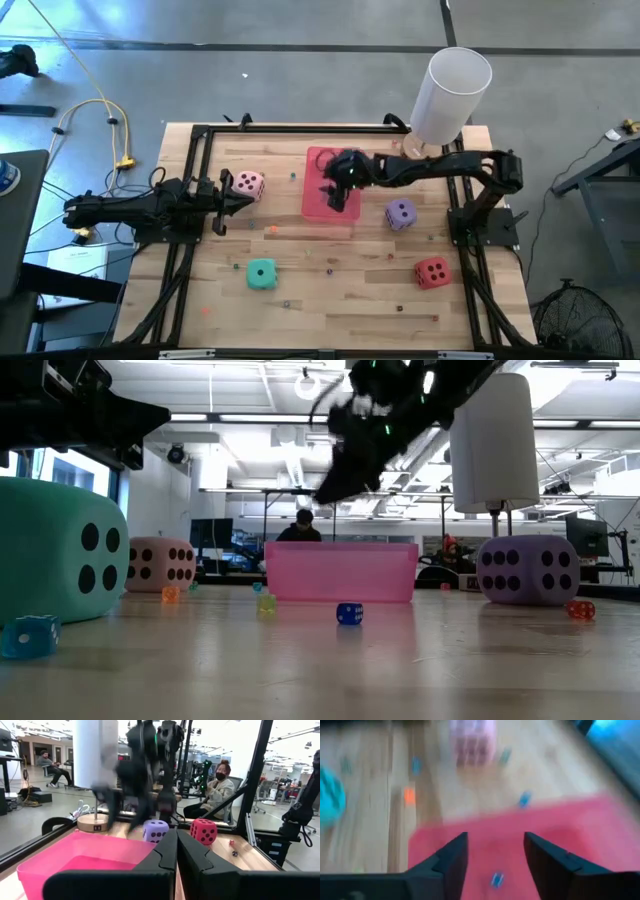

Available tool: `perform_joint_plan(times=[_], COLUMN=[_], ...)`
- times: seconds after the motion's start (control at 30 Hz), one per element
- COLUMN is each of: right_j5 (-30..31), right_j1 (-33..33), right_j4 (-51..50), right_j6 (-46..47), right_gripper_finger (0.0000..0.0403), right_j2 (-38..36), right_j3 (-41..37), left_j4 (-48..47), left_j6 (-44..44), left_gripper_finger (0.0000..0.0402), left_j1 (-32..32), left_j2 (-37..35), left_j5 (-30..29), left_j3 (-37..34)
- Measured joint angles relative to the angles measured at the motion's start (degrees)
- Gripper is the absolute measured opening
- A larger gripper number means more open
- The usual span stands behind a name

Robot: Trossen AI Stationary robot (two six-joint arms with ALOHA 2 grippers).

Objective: Pick & Place Dice
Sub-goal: Put the large purple die into the red bin

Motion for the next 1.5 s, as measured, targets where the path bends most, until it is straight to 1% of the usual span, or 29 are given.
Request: perform_joint_plan(times=[0.03,0.1,0.17,0.23,0.3,0.33,0.37,0.4,0.5,0.6,0.7,0.77,0.83,0.93,1.03,1.13,1.2,1.3,1.4,1.5], right_j5=[1.1,2.4,-0.9,-3.8,-3.8,-2.7,-0.8,2.7,17.6,28.5,38.6,44.5,47.3,46.8,41.1,35.4,33.7,35.7,38.1,40.8], right_j1=[-0.1,0.1,0.5,2.0,5.2,7.4,10.2,13.9,24.9,33.1,39.6,43.0,45.3,47.1,47.3,46.9,46.5,46.3,46.2,46.1], right_j4=[0.2,0.4,-1.5,-3.2,-2.7,-2.4,-1.0,-0.1,1.5,5.8,11.0,16.6,21.6,27.8,30.9,31.6,31.7,31.5,31.7,31.3], right_j6=[0.8,6.0,9.9,8.3,4.2,2.3,-0.1,-2.3,-6.5,-7.0,-6.0,-6.0,-6.8,-8.9,-9.4,-5.6,-2.1,0.3,-0.3,-1.3], right_gripper_finger=[0.0204,0.0227,0.0245,0.0258,0.0264,0.0265,0.0265,0.0264,0.0257,0.0251,0.0246,0.0242,0.0238,0.0236,0.0238,0.0239,0.0239,0.0239,0.0242,0.0268], right_j2=[-1.1,-2.8,-5.1,-7.4,-10.5,-11.6,-12.4,-12.8,-12.2,-10.1,-8.3,-6.0,-3.5,-1.5,-0.3,-0.2,-0.3,-0.3,-0.3,-0.3], right_j3=[1.2,3.4,4.6,5.5,5.7,5.6,5.7,5.9,5.6,5.6,5.6,5.7,5.6,5.6,5.6,5.6,5.6,5.6,5.6,5.6], left_j4=[0.0,0.0,0.0,0.0,0.0,0.0,0.0,0.0,0.0,0.0,0.0,0.0,0.0,0.0,0.0,0.0,0.0,0.0,0.0,0.0], left_j6=[0.0,0.0,0.0,0.0,0.0,0.0,0.0,0.0,0.0,0.0,0.0,0.0,0.0,0.0,0.0,0.0,0.0,0.0,0.0,0.0], left_gripper_finger=[0.0,0.0,0.0,0.0,0.0,0.0,0.0,0.0,0.0,0.0,0.0,0.0,0.0,0.0,0.0,0.0,0.0,0.0,0.0,0.0], left_j1=[0.0,0.0,0.0,0.0,0.0,0.0,0.0,0.0,0.0,0.0,0.0,0.0,0.0,0.0,0.0,0.0,0.0,0.0,0.0,0.0], left_j2=[0.0,0.0,0.0,0.0,0.0,0.0,0.0,0.0,0.0,0.0,0.0,0.0,0.0,0.0,0.0,0.0,0.0,0.0,0.0,0.0], left_j5=[0.0,0.0,0.0,0.0,0.0,0.0,0.0,0.0,-0.1,-0.1,-0.1,-0.2,-0.2,-0.2,-0.2,-0.2,-0.2,-0.2,-0.2,-0.2], left_j3=[0.0,0.0,0.0,0.0,0.0,0.0,0.0,0.0,0.0,0.0,0.0,0.0,0.0,0.0,0.0,0.0,0.0,0.0,0.0,0.0])
